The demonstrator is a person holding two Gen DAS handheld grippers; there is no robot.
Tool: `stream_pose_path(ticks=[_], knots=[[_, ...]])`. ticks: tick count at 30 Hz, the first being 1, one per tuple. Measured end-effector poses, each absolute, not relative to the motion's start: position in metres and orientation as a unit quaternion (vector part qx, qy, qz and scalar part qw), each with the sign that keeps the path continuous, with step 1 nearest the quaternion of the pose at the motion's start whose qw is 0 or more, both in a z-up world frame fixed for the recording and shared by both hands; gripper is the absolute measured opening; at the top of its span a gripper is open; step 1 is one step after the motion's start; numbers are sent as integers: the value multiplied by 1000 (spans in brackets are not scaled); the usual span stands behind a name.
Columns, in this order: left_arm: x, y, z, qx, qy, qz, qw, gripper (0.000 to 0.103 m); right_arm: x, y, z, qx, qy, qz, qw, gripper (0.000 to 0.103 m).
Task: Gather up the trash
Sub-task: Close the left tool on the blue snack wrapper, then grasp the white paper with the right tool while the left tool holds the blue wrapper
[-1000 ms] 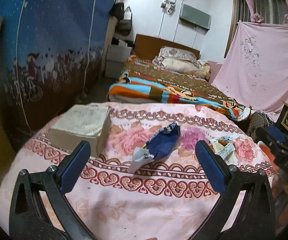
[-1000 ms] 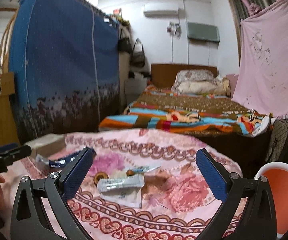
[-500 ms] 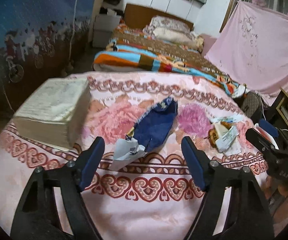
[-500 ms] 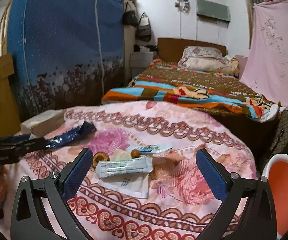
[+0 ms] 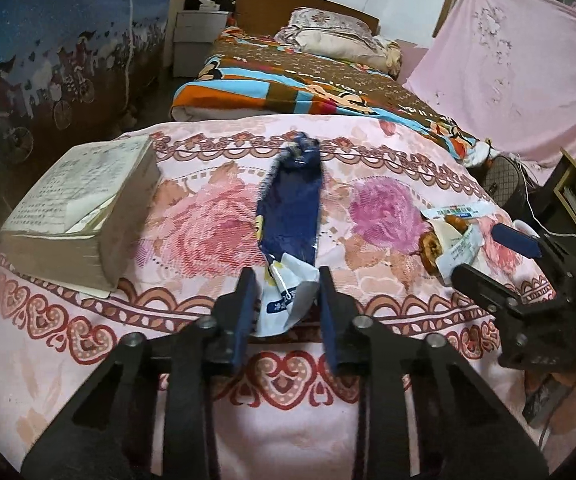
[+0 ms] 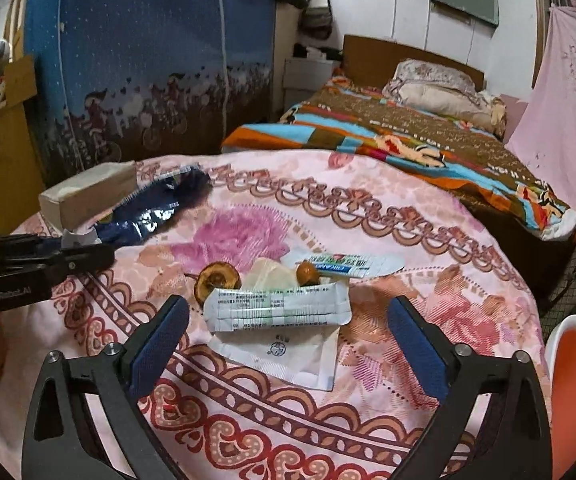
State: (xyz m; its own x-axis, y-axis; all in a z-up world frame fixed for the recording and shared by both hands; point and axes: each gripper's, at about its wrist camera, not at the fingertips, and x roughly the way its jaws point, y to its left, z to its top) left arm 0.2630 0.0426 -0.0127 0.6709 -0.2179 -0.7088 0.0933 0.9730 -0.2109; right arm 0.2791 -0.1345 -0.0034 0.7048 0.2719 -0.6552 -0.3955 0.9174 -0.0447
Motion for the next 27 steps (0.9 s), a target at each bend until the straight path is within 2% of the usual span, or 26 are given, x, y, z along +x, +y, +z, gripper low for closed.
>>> stream_pose_path(ticks=[3,7,15,27], knots=[[262,40,-12,-70,395,-86,912,10,281,-136,-6,-89,347,181,916,87],[260,42,-11,-74,391,-90,913,9,282,-138,-7,-84,352,182,914,82],[240,35,5,-56,350,-93,931,9,282,-140,-6,-77,349,185,915,79],[227,15,9,-83,361,-120,921,9,290,-167,-5,-1,367,182,912,78]])
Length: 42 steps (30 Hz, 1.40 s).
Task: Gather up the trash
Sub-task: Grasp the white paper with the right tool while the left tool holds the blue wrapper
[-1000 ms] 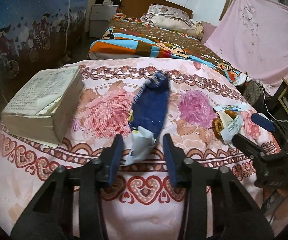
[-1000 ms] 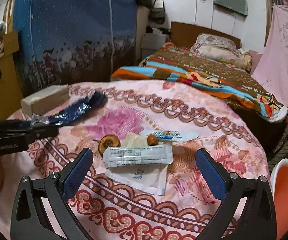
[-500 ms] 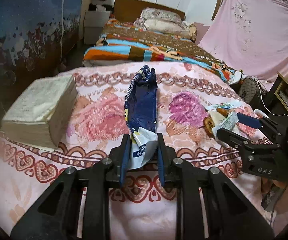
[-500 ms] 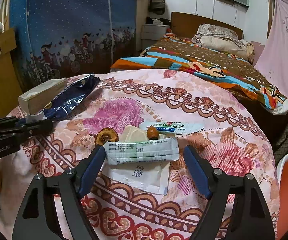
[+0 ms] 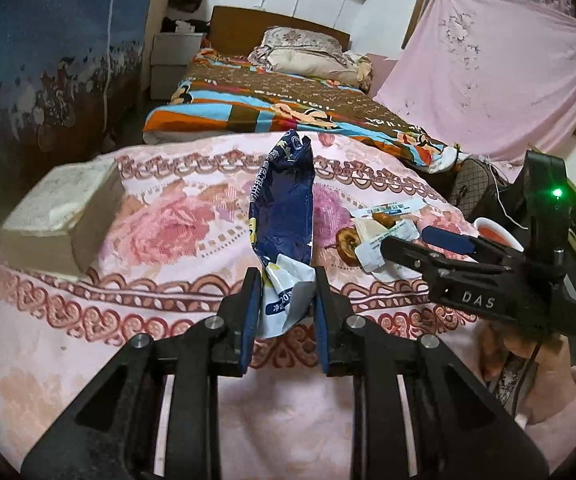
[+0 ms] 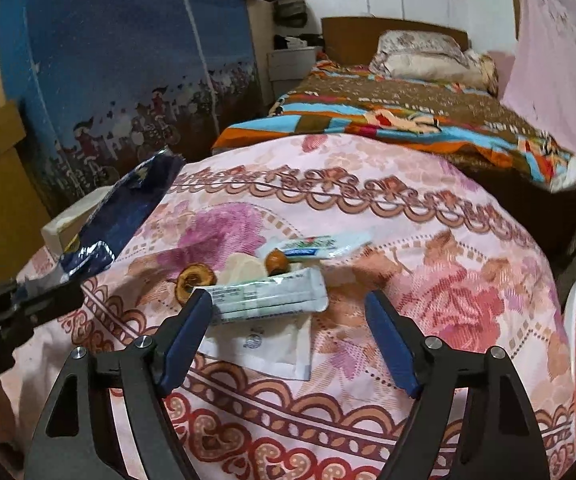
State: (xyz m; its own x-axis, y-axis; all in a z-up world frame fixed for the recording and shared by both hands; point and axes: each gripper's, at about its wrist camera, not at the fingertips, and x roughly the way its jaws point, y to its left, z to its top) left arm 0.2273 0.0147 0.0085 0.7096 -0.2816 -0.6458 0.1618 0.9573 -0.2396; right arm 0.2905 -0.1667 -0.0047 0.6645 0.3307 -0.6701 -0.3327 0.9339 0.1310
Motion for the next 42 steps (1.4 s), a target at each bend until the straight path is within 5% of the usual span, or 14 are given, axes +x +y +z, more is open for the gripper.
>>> stream_pose_path(ticks=[16,25,42], knots=[[241,17,-10,-106,404,-108,902,9,288,-150,-7,-30,364,202,909,77],[242,18,-11,-110,406,-109,901,9,289,-148,-10,-34,373,199,906,53],[242,21,-12,-121,406,-114,899,9,275,-158,5,-29,325,191,926,25]])
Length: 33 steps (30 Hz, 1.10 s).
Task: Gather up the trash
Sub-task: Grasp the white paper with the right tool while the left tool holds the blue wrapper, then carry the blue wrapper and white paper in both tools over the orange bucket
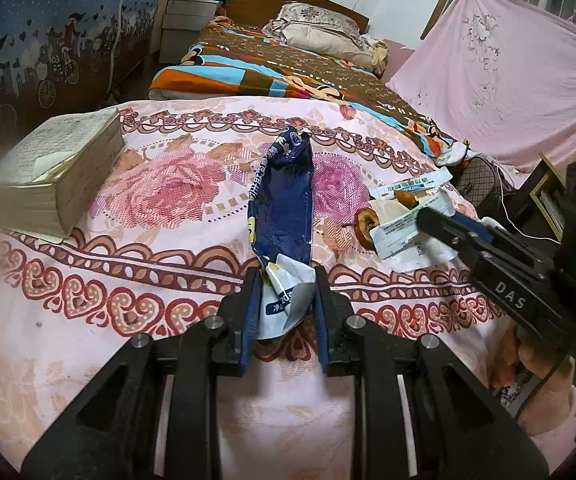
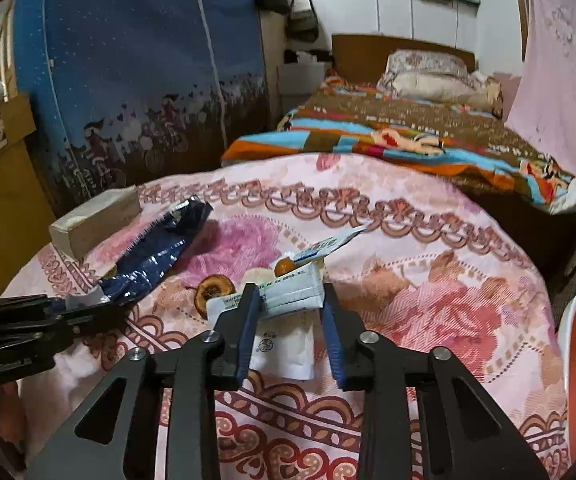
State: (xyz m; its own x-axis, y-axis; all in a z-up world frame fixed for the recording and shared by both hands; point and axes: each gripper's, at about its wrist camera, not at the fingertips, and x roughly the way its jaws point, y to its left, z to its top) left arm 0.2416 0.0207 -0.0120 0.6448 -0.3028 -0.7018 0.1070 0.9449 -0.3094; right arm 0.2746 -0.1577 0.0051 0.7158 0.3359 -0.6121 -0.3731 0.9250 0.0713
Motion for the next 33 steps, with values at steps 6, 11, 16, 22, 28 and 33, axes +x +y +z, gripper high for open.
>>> stream_pose_path(ticks=[6,11,16,22,28,33], knots=[[241,21,-11,-120,405,-113,899,9,266,-157,13,-29,299,200,933,18],[241,21,-11,-119,404,-113,900,9,259,-168,19,-8,283,199,938,13],[234,18,-4,-109,385,-117,909,9,253,-176,23,17,277,224,934,6],[217,5,13,-72,335,-119,932,8,240,-182,30,35,250,252,934,3],[204,-4,24,-57,302,-124,943,8,222,-190,39,43,214,262,940,3],[194,-11,27,-52,285,-128,949,8,206,-200,48,54,181,260,947,3]])
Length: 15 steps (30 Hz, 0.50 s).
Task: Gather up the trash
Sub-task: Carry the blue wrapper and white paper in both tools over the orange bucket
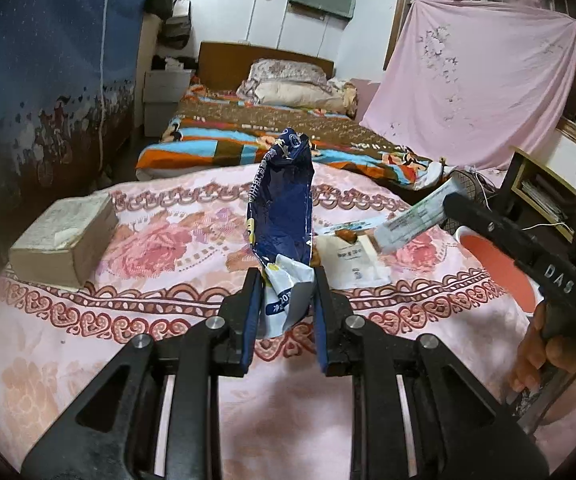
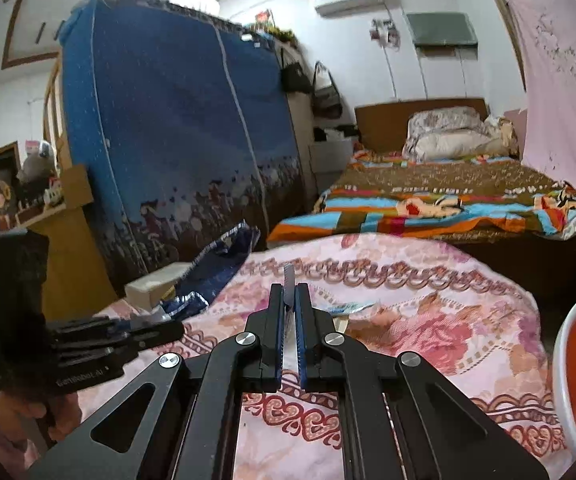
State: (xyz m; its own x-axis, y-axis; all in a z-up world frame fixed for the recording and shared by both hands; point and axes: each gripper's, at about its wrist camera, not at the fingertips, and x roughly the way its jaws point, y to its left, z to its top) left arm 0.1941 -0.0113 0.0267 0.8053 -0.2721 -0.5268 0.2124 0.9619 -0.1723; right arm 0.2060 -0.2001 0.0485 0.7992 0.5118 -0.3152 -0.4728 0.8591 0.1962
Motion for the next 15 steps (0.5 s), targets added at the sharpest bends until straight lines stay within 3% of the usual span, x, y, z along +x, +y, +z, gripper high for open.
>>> stream_pose_path(ticks=[15], knots=[[171,-75,83,-6,136,-198,971,9,158,-252,85,70,-5,161,984,3]])
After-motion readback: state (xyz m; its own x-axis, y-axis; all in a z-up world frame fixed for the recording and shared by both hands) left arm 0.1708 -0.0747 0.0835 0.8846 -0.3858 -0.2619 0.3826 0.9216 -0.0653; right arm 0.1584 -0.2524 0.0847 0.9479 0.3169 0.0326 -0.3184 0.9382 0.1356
